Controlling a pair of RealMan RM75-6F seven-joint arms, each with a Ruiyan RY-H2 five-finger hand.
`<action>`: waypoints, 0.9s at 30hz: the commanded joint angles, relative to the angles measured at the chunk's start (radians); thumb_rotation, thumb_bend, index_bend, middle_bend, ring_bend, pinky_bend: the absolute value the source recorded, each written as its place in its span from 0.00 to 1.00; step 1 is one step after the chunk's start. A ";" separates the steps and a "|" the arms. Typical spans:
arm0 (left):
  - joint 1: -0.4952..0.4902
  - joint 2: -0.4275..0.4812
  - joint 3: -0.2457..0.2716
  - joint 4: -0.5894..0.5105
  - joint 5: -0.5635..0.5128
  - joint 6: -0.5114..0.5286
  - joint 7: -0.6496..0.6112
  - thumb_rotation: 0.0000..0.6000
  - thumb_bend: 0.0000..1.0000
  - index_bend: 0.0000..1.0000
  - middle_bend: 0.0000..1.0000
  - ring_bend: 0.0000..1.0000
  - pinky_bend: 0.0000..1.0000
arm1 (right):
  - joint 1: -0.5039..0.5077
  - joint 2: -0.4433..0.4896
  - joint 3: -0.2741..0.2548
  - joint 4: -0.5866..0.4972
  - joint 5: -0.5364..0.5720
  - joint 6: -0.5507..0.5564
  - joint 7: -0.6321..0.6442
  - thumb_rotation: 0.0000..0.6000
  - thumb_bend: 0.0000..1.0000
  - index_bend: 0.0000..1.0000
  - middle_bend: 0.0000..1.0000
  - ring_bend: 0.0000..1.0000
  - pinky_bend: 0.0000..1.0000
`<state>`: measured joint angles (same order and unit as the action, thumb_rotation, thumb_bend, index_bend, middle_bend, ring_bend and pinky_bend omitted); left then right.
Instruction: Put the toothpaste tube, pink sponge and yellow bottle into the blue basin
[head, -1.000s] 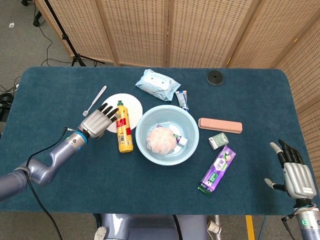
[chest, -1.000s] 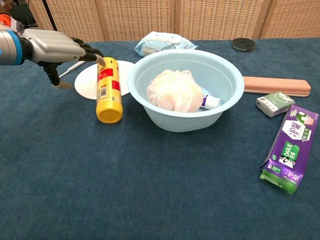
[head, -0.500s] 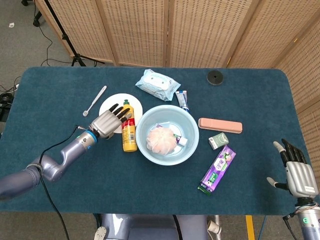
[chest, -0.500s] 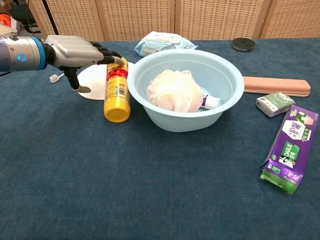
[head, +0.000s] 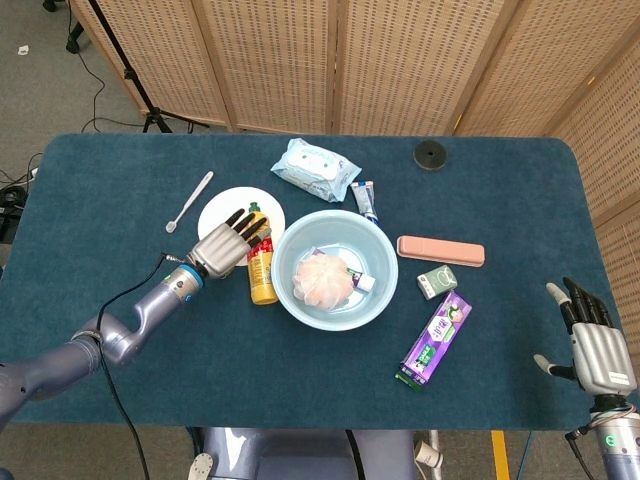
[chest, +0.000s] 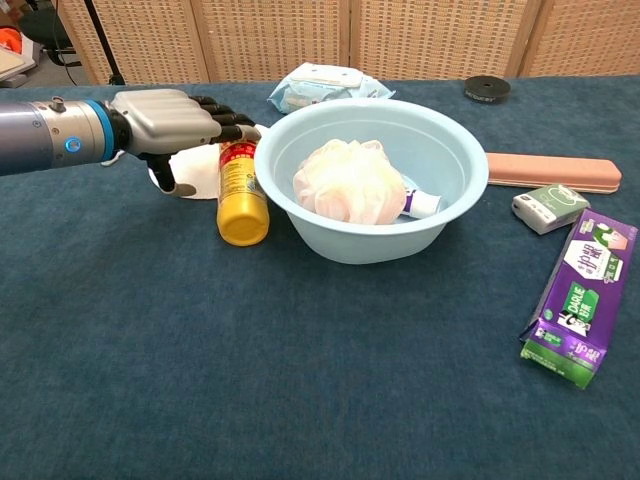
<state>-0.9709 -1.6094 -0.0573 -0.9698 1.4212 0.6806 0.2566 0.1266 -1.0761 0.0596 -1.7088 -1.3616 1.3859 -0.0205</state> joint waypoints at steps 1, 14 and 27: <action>0.009 -0.044 -0.003 0.050 0.014 0.055 0.010 0.99 0.32 0.07 0.00 0.00 0.00 | 0.000 -0.001 0.001 0.000 0.000 -0.003 -0.003 1.00 0.13 0.08 0.00 0.00 0.06; 0.017 -0.163 0.024 0.207 0.071 0.133 -0.009 1.00 0.33 0.28 0.01 0.06 0.10 | -0.006 0.001 0.007 0.000 -0.005 -0.004 0.002 1.00 0.13 0.08 0.00 0.00 0.06; 0.037 -0.177 0.032 0.250 0.113 0.231 -0.054 1.00 0.37 0.69 0.35 0.35 0.31 | -0.010 0.004 0.008 -0.006 -0.014 -0.007 0.005 1.00 0.13 0.08 0.00 0.00 0.06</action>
<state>-0.9354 -1.7885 -0.0249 -0.7208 1.5310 0.9082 0.2059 0.1171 -1.0725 0.0680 -1.7149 -1.3756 1.3788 -0.0151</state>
